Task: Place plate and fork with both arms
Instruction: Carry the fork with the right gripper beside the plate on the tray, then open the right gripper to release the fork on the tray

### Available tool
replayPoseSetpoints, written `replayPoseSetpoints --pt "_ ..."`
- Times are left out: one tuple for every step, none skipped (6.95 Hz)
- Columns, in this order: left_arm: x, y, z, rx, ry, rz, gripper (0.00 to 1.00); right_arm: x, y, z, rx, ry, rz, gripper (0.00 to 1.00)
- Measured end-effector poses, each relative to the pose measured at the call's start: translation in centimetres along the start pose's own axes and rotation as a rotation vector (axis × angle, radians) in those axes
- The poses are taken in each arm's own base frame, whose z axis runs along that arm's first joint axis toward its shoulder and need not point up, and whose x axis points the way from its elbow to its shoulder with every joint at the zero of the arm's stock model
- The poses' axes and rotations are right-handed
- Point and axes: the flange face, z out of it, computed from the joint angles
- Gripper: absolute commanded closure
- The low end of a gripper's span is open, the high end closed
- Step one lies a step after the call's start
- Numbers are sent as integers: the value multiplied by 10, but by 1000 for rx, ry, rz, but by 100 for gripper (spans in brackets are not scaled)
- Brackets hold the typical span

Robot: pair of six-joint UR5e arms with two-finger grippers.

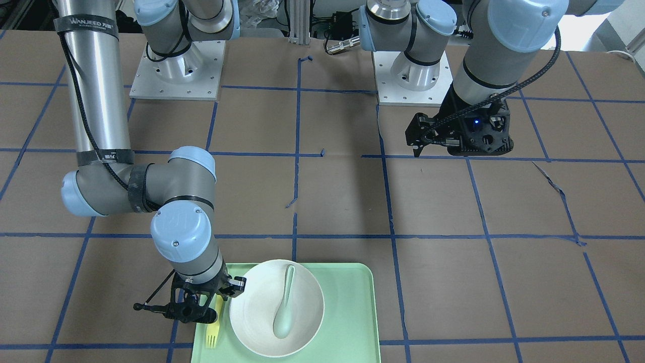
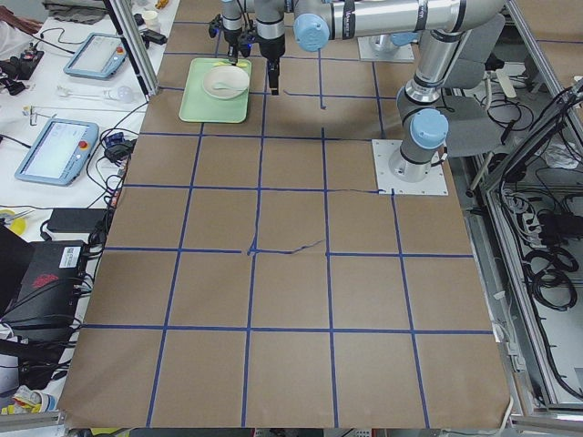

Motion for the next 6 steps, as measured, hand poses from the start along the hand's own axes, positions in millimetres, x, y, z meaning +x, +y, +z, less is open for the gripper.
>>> replayPoseSetpoints --pt "0 0 0 0 -4 0 0 0 0 -1 0 0 2 0" --pt "-1 0 0 0 -5 0 0 0 0 -2 2 -1 3 0" --pt "0 0 0 2 -4 0 0 0 -1 -6 4 1 3 0" --pt "0 0 -2 8 -2 -3 0 3 -1 -16 0 6 3 0" --pt "0 -1 -4 16 0 -5 0 10 1 -34 -12 13 8 0" --pt "0 -3 -8 27 5 -3 0 20 4 -62 -25 19 17 0"
